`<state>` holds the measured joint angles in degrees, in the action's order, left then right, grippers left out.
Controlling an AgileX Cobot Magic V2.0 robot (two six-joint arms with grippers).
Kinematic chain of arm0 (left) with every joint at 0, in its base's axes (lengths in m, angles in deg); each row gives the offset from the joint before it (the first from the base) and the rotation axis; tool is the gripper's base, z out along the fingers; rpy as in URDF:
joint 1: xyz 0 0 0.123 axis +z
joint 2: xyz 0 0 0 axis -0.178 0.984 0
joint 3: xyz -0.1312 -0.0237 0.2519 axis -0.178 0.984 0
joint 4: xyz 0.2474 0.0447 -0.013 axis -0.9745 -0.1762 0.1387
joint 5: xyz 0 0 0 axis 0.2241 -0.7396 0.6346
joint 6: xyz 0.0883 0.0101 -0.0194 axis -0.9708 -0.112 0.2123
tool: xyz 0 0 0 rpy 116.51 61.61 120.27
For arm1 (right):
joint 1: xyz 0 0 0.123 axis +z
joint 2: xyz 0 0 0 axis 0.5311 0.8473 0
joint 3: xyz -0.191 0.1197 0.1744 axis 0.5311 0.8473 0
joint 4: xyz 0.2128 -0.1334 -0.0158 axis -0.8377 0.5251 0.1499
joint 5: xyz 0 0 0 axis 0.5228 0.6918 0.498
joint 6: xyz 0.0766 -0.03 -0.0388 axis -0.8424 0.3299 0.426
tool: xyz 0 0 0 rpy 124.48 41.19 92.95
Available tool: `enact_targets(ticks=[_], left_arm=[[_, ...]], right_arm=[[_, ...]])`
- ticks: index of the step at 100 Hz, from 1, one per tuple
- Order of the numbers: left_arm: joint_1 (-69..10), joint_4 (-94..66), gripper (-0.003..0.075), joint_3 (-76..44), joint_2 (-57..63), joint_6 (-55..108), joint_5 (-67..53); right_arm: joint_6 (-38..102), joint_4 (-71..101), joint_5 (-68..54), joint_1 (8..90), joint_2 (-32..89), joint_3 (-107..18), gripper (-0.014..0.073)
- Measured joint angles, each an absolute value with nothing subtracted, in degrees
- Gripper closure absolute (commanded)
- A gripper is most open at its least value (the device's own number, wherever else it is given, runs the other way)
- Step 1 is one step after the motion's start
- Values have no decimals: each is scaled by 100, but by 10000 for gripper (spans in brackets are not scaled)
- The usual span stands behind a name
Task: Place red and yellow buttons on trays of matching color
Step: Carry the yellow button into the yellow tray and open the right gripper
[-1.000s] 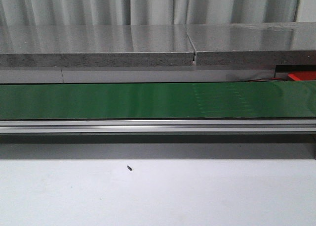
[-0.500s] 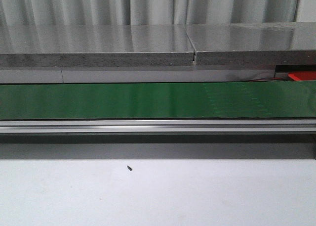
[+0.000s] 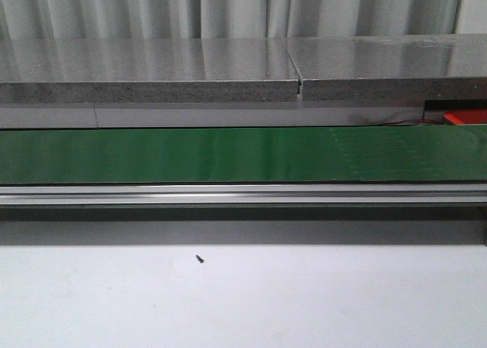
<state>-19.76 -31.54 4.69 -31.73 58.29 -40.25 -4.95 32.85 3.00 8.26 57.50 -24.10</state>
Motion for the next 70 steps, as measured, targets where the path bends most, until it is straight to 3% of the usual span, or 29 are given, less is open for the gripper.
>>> enact_targets(ticks=[11,57,64,70], left_arm=[[-1976,-3154,739,469,-3173,5829,-4025],[-1976,-3154,739,469,-3173,5829,-4025],[-1976,-3154,739,469,-3173,5829,-4025],[-1976,-3154,739,469,-3173,5829,-4025]], right_arm=[[-504,3285,291,826,5777,-2410,57],[-504,3815,391,873,4611,-2410,67],[-466,3944,455,1010,4302,-2410,105],[-363,3970,522,1202,4052,-2410,190]])
